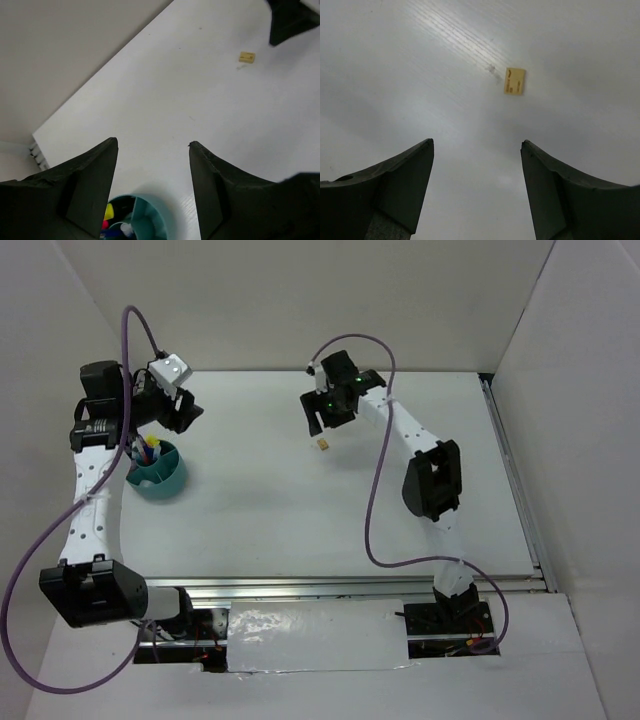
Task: Sort the stationery into containers
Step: Pick up the stationery from the center of the board.
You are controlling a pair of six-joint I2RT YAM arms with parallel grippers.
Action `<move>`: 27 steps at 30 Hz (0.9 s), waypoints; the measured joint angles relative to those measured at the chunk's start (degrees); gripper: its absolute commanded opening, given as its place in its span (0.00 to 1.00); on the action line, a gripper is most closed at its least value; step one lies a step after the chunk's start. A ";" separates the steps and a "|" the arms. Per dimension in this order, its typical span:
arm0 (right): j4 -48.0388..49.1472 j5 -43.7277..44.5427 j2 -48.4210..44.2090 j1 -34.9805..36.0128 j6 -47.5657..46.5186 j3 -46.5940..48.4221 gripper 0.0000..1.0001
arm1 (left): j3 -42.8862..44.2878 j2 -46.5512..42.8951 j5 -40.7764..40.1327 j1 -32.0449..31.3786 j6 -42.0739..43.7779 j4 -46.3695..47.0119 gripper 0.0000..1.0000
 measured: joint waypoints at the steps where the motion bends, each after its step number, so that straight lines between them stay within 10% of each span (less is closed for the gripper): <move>1: 0.76 0.96 2.05 0.61 0.83 0.94 0.76 | 0.00 0.46 -0.39 -0.11 -3.21 0.85 0.71; 27: 6.40 9.97 20.37 1.22 1.18 8.94 0.59 | -10.95 -8.35 -3.45 -3.34 -17.25 6.47 0.72</move>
